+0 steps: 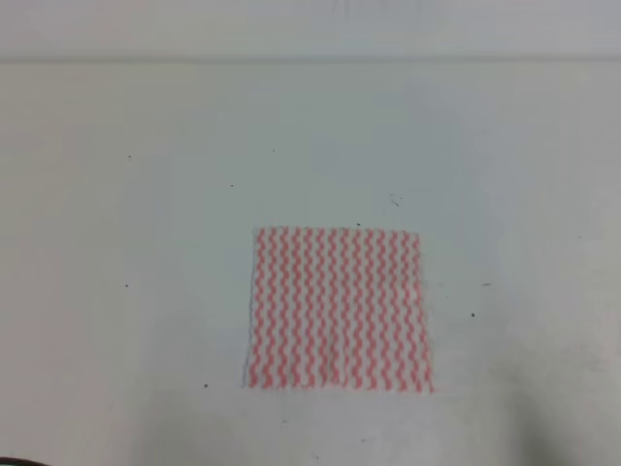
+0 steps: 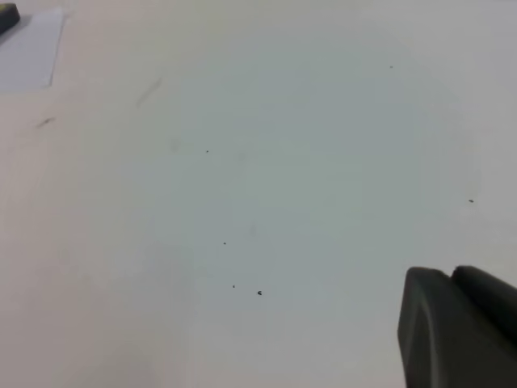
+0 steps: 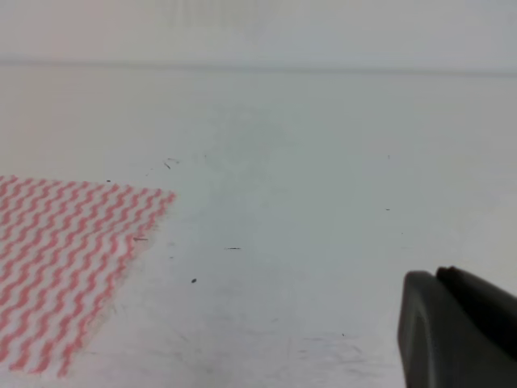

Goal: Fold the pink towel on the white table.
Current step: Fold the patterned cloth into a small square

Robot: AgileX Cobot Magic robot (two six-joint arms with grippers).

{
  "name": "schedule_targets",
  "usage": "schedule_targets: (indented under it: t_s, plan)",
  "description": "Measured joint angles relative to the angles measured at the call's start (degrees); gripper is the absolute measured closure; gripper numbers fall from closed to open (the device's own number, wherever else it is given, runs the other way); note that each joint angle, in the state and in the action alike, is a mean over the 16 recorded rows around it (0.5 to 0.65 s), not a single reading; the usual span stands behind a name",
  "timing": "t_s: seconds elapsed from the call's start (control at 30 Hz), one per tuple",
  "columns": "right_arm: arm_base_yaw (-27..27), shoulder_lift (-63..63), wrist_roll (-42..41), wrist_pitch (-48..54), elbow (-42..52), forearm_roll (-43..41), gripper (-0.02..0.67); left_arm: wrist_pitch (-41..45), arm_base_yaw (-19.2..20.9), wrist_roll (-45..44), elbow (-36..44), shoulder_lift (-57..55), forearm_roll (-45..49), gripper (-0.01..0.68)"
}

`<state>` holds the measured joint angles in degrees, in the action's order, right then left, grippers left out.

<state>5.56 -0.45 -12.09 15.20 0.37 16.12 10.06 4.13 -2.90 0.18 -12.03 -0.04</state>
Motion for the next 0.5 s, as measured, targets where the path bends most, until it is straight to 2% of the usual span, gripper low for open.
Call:
schedule_targets:
  t_s: [0.5]
  plan:
    - [0.1,-0.8,0.0,-0.5,0.7,0.0,0.666,-0.5,-2.9,0.0,0.2,0.0,0.0,0.672]
